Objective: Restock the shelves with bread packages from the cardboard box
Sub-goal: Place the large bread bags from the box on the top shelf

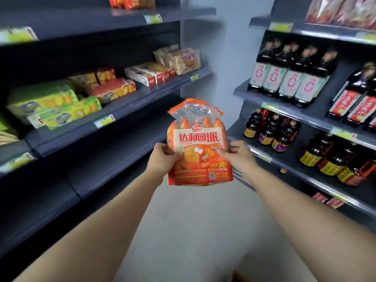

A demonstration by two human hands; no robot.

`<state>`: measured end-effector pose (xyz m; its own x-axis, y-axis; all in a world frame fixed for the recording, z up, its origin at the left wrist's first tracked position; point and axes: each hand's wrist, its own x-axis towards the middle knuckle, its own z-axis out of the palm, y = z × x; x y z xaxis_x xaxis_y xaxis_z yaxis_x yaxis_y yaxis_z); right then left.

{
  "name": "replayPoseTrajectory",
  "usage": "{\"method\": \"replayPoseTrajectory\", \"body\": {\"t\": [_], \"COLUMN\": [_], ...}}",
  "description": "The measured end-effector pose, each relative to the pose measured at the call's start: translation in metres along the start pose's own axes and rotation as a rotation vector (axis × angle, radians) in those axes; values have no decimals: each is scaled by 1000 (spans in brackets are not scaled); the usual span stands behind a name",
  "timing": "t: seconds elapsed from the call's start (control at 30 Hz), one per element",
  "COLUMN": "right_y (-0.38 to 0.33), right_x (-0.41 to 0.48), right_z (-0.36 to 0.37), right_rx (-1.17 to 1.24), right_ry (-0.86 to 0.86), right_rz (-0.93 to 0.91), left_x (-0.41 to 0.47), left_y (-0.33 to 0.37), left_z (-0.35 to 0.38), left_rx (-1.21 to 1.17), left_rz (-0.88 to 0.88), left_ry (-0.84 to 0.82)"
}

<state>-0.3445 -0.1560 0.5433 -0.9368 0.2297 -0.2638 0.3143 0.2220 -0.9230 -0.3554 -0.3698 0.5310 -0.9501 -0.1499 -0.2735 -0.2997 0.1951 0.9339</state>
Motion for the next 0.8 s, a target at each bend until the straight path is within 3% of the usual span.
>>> {"method": "replayPoseTrajectory", "body": {"t": [0.23,0.37,0.8], "right_y": [-81,-125,-274], "right_x": [31,53,186], "right_z": [54,69,78], "right_rx": [-20,-19,64], "right_ry": [44,8,-70], "right_rz": [-125,-184,-445], "left_x": [46,56,173], "left_y": [55,98,239], "left_z": [-71,-92,-107], "left_rx": [-51,40,88], "left_rz": [119,207,427], "left_ry": [16,71,307]}}
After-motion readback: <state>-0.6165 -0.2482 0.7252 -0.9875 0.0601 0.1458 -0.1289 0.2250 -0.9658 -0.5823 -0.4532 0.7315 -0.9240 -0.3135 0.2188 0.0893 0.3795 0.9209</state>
